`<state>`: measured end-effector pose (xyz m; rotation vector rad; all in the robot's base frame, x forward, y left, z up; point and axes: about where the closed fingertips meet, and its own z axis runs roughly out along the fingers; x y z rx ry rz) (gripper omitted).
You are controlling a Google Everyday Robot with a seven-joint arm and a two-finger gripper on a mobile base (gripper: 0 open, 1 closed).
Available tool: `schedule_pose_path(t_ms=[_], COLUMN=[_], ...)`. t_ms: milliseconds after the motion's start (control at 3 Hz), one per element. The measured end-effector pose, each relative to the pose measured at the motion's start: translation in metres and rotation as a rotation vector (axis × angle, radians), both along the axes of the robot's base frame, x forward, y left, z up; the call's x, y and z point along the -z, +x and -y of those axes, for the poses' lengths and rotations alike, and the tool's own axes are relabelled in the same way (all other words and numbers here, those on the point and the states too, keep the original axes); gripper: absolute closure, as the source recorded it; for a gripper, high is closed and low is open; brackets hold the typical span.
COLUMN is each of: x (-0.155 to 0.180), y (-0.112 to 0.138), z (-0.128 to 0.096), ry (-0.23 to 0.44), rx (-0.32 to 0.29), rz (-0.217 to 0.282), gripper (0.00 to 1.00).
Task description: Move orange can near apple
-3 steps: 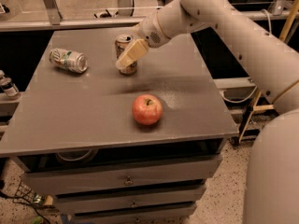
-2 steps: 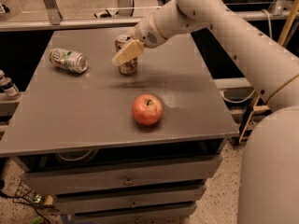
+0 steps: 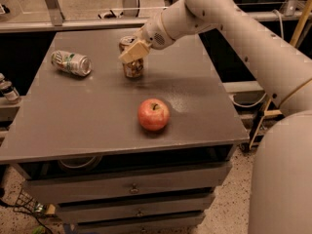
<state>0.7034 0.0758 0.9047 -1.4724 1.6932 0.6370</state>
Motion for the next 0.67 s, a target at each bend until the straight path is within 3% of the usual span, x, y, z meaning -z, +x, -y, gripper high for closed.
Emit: schedule_pose_path(t_ms=[333, 667], x=[-0.015, -0.032], y=[-0.01, -0.038], z=[0.019, 0.048], ry=[-0.017, -0.045], rx=[0.002, 0.039], rz=[0.025, 0.027], gripper=[0.93, 1.0])
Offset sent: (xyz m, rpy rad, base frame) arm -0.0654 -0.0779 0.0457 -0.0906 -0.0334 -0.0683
